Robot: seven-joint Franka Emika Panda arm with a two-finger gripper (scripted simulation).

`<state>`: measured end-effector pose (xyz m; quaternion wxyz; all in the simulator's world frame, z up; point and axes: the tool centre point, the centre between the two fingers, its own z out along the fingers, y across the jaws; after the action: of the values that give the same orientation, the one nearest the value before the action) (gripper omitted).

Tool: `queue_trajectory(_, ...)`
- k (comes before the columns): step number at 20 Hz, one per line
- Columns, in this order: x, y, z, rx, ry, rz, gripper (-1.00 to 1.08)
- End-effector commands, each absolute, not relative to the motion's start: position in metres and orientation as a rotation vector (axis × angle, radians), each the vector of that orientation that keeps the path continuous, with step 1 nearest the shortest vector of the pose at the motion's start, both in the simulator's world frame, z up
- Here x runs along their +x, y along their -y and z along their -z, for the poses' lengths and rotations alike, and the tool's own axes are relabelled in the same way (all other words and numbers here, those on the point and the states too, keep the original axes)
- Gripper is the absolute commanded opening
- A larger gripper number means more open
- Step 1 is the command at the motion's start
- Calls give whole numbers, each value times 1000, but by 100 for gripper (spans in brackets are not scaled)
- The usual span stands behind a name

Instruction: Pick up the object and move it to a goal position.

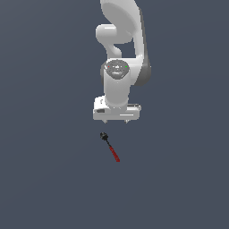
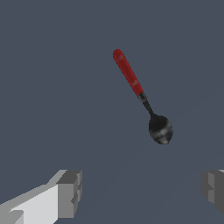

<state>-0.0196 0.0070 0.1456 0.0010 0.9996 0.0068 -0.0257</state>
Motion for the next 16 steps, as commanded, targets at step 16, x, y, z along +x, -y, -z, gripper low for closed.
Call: queue_trajectory(16,-10,3,-155,3111,-93,32,100)
